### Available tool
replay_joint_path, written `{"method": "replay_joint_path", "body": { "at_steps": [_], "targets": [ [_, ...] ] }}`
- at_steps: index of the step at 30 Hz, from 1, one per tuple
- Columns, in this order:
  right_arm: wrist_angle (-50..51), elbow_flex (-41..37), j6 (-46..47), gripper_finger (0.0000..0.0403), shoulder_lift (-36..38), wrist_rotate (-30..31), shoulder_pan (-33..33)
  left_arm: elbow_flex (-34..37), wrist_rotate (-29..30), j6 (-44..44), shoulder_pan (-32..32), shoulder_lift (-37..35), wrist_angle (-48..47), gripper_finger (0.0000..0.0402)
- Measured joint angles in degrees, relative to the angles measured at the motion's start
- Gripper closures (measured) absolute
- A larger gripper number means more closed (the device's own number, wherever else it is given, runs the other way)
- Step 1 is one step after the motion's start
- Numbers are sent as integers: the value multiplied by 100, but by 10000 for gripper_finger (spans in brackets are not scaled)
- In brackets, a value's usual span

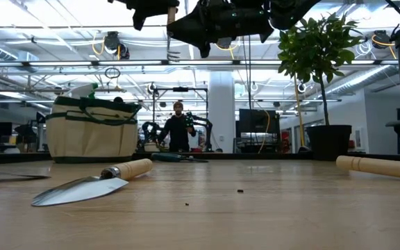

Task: Pick & Place Garden tools in Gardening bag
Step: Put the top hand rake into the gardening bag

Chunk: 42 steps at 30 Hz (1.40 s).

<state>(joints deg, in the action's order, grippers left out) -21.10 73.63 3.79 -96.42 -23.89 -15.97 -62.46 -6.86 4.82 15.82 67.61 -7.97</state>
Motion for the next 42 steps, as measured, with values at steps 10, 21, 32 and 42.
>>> {"method": "replay_joint_path", "body": {
  "at_steps": [10,21,32,42],
  "targets": [
    [27,0,-189,275,2,10,-87,0,552,-38,2,-185,-694,334],
    [539,0,-105,224,2,25,-383,0,1827,-49,2,-748,-1718,334],
    [690,0,-83,226,2,20,-470,2,2991,-61,423,-1206,-2353,334],
    [835,0,-81,226,2,25,-470,2,3373,277,1230,-1748,-3193,334]
  ]
}}
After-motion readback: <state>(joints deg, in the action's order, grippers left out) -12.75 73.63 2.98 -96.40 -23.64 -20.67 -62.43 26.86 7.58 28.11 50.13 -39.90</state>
